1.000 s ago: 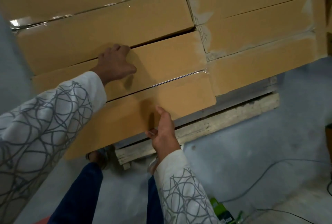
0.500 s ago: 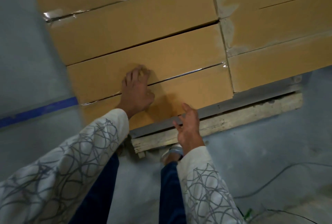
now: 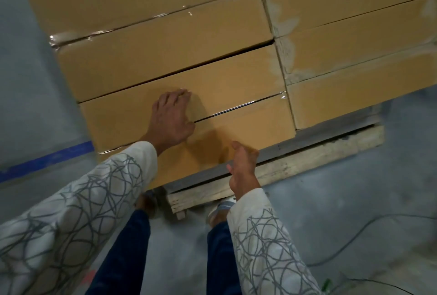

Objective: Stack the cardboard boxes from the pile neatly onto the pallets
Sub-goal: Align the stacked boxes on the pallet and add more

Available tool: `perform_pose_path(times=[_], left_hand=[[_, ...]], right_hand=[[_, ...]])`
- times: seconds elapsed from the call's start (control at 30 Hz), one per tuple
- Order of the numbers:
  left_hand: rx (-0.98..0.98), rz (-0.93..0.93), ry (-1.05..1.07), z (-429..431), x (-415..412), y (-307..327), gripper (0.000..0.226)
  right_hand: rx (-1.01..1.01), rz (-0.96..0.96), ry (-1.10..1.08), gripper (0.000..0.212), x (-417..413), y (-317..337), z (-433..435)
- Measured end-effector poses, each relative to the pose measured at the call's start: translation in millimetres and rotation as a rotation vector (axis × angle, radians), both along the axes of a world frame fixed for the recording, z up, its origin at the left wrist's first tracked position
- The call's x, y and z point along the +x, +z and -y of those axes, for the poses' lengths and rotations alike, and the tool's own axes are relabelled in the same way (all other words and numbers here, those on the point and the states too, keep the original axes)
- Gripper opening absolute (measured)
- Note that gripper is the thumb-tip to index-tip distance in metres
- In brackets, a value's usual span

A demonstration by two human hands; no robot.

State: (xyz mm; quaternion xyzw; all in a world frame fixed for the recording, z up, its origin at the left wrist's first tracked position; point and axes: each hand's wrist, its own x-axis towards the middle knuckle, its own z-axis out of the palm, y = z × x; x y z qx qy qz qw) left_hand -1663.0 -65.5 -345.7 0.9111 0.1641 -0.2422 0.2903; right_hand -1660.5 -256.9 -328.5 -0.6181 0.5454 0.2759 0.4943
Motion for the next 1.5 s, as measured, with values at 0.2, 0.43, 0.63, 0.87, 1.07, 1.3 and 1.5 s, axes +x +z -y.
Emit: perform_pose_path(times=[0.2, 0.43, 0.63, 0.87, 1.07, 1.3, 1.5], left_hand=[[0.004, 0.042, -0.111, 23, 79, -4, 0.095], [0.107, 0.140, -0.204, 55, 141, -13, 0.089], [0.192, 0.161, -0.280, 48, 153, -29, 0.088], [0.228, 0.206, -0.302, 44, 152, -34, 0.079], [0.266, 0.208, -0.359, 45, 143, -46, 0.082], [0.247, 0.170, -0.302, 53, 127, -46, 0.081], [0.150, 0.190, 0.032, 64, 40, -32, 0.076]], right_hand=[[0.012, 0.035, -0.011, 0.065, 17, -7, 25], [0.057, 0.076, -0.047, 0.054, 25, -15, 52], [0.104, 0.125, -0.055, 0.052, 36, -17, 71], [0.120, 0.121, 0.012, 0.049, 37, -19, 76], [0.128, 0.042, 0.057, 0.100, 47, -29, 72], [-0.111, -0.026, 0.172, 0.124, 57, -32, 56], [-0.472, 0.088, 0.794, 0.111, 35, -7, 20]])
